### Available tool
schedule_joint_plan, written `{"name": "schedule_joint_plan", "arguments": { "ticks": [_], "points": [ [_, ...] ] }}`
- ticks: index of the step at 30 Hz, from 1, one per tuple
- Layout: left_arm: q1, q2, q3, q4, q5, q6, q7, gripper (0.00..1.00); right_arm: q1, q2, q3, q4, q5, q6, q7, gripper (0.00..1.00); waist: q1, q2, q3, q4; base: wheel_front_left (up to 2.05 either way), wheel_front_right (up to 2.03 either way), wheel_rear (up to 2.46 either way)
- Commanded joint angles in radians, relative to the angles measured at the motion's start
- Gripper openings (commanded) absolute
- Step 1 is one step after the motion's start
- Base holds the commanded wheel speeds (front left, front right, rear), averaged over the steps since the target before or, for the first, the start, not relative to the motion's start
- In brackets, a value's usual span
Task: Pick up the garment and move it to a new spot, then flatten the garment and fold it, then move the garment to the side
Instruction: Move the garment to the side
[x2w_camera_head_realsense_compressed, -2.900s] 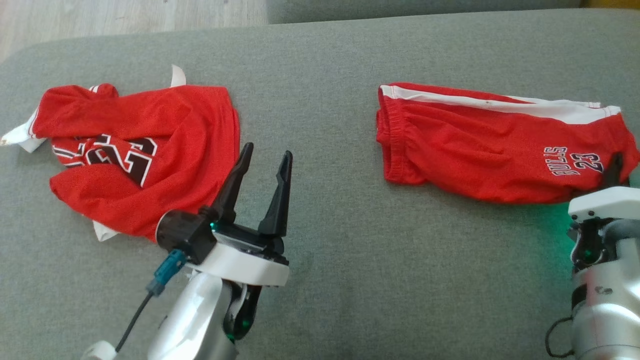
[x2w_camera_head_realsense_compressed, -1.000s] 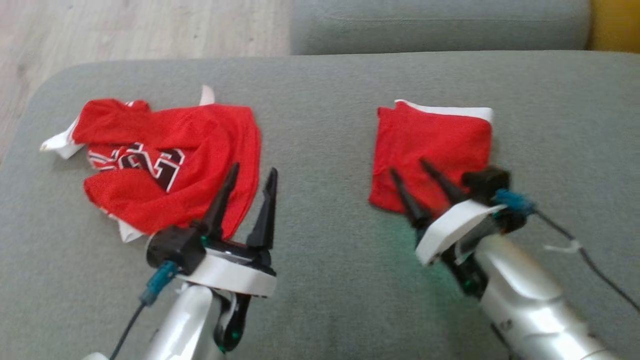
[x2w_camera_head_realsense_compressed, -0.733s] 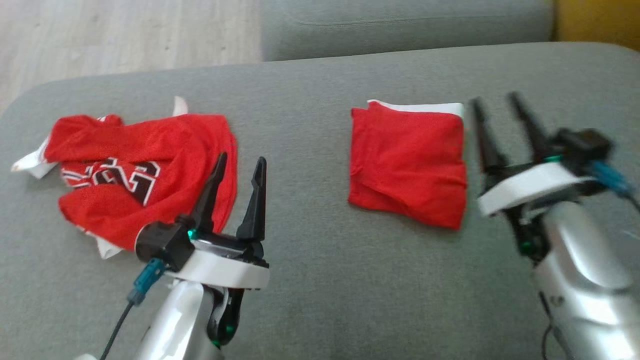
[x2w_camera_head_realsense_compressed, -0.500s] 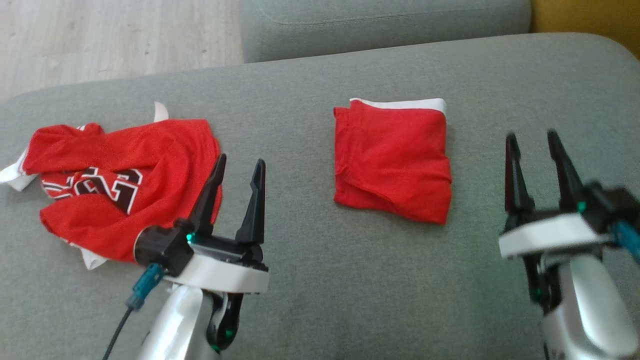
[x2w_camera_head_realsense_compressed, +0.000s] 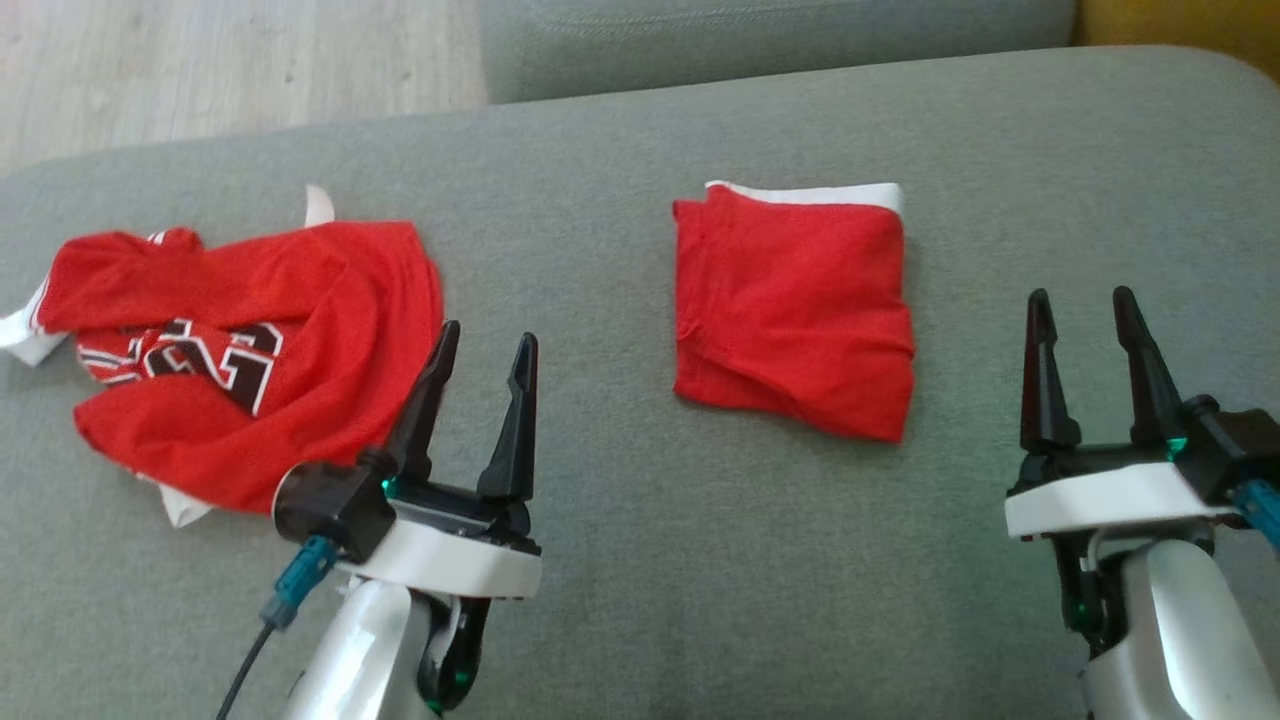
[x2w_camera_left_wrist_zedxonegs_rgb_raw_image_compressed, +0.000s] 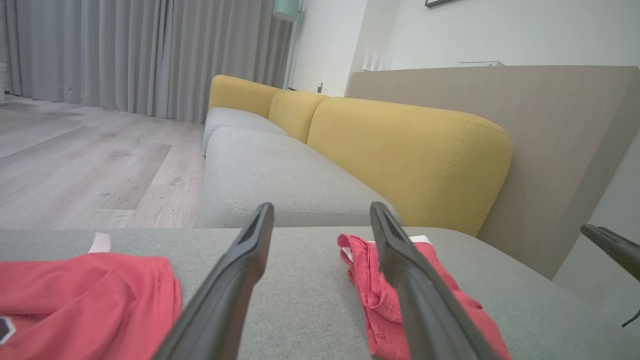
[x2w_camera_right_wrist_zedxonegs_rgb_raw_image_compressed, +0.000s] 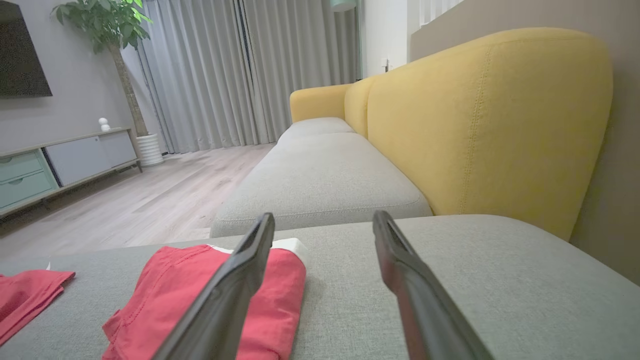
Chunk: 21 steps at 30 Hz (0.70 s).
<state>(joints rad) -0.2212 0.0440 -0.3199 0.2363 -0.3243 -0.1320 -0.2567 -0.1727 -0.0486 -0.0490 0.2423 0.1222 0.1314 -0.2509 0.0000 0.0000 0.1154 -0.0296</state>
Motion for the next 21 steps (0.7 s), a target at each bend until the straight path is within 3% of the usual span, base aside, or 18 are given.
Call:
{"name": "schedule_joint_plan", "arguments": {
  "ticks": [1, 2, 10, 21],
  "points": [
    [-0.051, 0.006, 0.028, -0.037, 0.0, 0.002, -0.005, 1.0, -0.047, -0.002, 0.025, -0.017, -0.006, -0.001, -0.011, 0.66, 0.0, 0.0, 0.021, 0.019, 0.0, 0.0, 0.0],
    [-0.056, 0.006, 0.023, -0.039, -0.001, 0.002, -0.005, 1.0, -0.061, -0.002, 0.026, -0.008, -0.01, -0.001, -0.011, 0.0, 0.0, 0.0, 0.031, 0.029, 0.0, 0.0, 0.0],
    [-0.097, 0.006, -0.016, -0.053, -0.011, 0.002, -0.005, 1.0, -0.216, -0.002, 0.029, 0.155, -0.054, -0.001, 0.005, 0.0, 0.0, 0.0, 0.125, 0.103, 0.0, 0.0, 0.0],
    [-0.169, 0.006, -0.057, -0.046, -0.033, 0.002, -0.005, 1.0, -0.482, -0.026, -0.034, 0.602, -0.094, -0.001, 0.029, 0.0, 0.0, 0.0, 0.223, 0.208, 0.0, 0.0, 0.0]
  ]
}}
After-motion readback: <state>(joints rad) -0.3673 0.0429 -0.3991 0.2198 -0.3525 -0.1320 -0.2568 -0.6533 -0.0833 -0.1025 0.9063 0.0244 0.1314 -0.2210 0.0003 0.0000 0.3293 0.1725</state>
